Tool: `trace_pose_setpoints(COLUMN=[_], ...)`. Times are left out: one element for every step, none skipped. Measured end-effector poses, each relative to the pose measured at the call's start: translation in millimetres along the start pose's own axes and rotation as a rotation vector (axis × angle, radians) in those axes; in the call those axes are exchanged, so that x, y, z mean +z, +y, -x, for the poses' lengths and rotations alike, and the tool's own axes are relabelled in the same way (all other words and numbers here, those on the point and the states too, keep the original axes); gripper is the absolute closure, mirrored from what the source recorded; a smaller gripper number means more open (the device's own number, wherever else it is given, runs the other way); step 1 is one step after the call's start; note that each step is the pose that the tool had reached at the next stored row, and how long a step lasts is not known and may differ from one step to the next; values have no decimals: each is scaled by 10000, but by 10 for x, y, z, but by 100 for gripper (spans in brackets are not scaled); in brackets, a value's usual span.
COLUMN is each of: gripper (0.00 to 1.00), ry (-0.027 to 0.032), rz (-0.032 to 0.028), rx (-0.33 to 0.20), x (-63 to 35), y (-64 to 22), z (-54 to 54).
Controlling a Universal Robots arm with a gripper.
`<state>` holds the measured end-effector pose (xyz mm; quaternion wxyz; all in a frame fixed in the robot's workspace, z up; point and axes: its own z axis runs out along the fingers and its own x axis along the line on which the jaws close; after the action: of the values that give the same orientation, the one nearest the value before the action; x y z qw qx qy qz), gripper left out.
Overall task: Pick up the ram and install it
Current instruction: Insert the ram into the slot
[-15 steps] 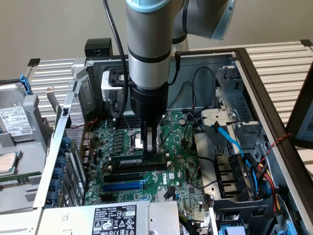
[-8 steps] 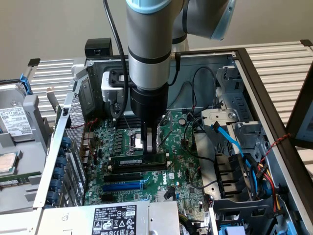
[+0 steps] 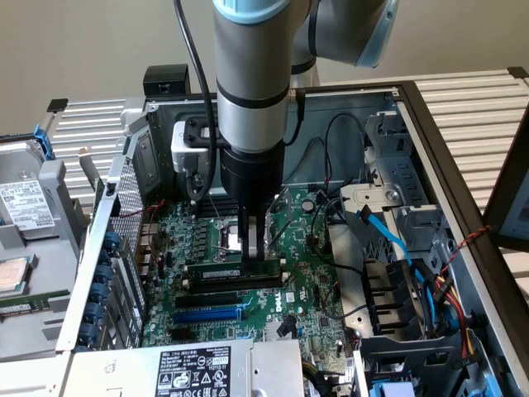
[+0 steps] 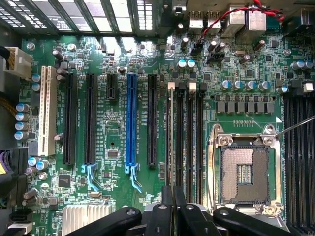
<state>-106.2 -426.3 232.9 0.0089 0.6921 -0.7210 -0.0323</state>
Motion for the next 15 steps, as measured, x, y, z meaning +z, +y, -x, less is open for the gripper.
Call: trace_pose_setpoints(gripper=[87,87,87,87,87,87,87,87,87,87,87,87,87,87,87], ry=[-1,-1,-3,-2,-1,-1,-8,-11,-12,-17,-21,-28,-37,-49,-60], rz=[0,-1,-1,-1,0,0,-1,-1,0,0,0,1,1,2,1], rx=[4,9,14,21,25,25,25,25,26,26,26,26,25,25,24], x=[1,2,4,4,4,5,6,6,6,6,6,6,6,6,7], y=[0,-1,-1,-1,-1,-1,-1,-1,-1,-1,-1,-1,-2,-2,-2], z=[-1,-2,-4,-5,-5,-5,-5,-5,-5,-5,-5,-5,-5,-5,-5])
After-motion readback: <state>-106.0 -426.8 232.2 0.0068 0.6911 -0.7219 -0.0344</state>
